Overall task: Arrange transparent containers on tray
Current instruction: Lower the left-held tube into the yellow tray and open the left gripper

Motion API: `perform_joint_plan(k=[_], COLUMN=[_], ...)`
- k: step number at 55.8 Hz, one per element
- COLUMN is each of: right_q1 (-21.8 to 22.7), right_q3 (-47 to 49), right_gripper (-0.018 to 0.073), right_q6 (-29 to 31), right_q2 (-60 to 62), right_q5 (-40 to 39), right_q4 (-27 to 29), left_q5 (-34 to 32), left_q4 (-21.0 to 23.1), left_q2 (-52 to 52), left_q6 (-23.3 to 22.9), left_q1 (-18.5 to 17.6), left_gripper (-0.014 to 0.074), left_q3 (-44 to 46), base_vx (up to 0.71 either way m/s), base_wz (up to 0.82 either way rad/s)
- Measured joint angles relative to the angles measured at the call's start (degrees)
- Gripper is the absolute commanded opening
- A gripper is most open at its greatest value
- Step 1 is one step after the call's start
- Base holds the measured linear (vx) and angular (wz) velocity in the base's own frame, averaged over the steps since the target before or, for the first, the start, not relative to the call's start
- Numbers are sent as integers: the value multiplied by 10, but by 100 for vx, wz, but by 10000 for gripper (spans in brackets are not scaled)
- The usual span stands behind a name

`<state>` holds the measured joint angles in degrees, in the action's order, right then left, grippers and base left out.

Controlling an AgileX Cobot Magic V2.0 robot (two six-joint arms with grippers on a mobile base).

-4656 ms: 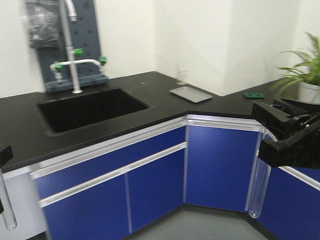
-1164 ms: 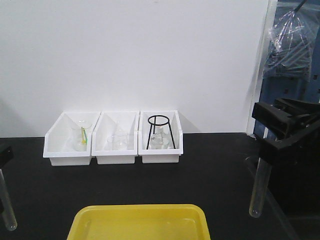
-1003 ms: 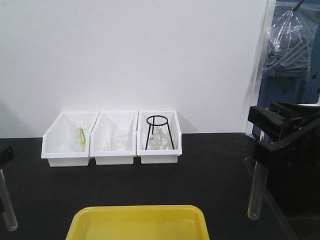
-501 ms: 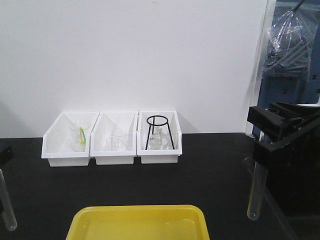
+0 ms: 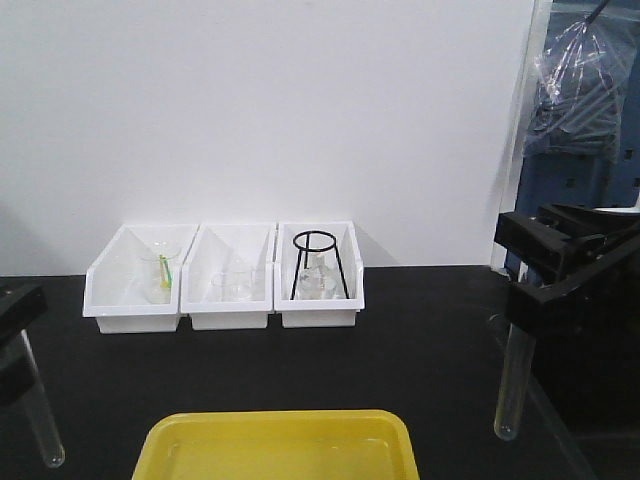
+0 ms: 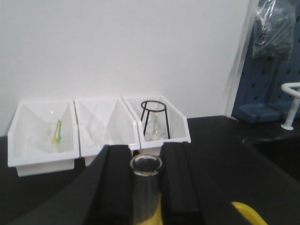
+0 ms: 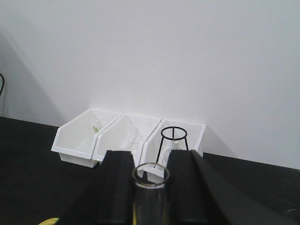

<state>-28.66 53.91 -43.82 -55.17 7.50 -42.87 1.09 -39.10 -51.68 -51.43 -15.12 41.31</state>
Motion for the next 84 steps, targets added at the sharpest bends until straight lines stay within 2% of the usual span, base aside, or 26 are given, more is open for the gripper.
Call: perform_joint_plan(k=[9,18,29,41,53,59,65,67,72,74,78,84], right_q1=[0,0,0,0,0,0,0,0,0,0,0,0], right_q3=[0,0,0,0,0,0,0,0,0,0,0,0], right_gripper=[-13,-13,-13,-13,-13,-13,-13,-13,-13,-13,-13,-13], right_q6=[0,0,0,0,0,0,0,0,0,0,0,0], right_q2=[0,-4,-25,-39,-40,-40,-40,-40,-40,-40,-40,-40], right_q5=[0,0,-1,1,1,1,1,3,6,8,14,18], right_q4=[0,0,0,0,0,0,0,0,0,0,0,0], left_q5=[81,107,74,5,-39,-100,-203,-242,-288,-291,-276,-220], left_q4=[12,74,147,141,48,-1,-97,-143,-246,-281,-339,-386], left_q2=[-118,-233,-329,-355,-374,-381,-387,-390,-399,-403,-410,-422], left_q6=[-12,-12,-9,-8,-13,-48,-118,-138,-193,-221,-304,-419], left_q1=[-36,-56,-76,-91,-91,-91,-91,-91,-91,-91,-91,-91], left_gripper=[-6,-6,-6,-6,-8,-8,-8,-8,-8,-8,-8,-8], left_q3=[79,132,143,144,145,145,145,145,145,145,145,145], base_vx=[0,0,0,0,0,0,0,0,0,0,0,0], base_wz=[0,0,0,0,0,0,0,0,0,0,0,0])
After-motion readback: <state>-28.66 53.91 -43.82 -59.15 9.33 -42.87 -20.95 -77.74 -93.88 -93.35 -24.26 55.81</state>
